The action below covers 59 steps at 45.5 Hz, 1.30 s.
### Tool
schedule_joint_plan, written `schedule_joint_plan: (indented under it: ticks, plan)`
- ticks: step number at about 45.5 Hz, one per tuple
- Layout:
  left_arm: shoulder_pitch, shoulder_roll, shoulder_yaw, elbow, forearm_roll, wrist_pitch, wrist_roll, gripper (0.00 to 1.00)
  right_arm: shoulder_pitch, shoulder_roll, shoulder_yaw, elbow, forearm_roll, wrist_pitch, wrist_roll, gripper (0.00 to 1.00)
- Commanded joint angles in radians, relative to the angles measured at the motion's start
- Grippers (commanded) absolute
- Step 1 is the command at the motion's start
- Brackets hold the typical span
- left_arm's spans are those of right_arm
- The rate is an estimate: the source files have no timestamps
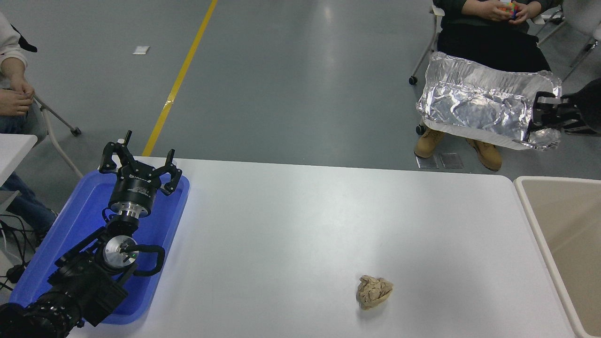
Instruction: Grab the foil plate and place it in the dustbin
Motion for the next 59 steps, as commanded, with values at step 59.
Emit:
schedule_joint_plan:
  ticks: [59]
  plan:
    - [0.000, 0.000, 0.000, 0.000, 0.001, 0.000, 0.000, 1.00, -1.376, -0.244, 0.698, -0.969, 0.181, -0.371, -0.001, 0.00]
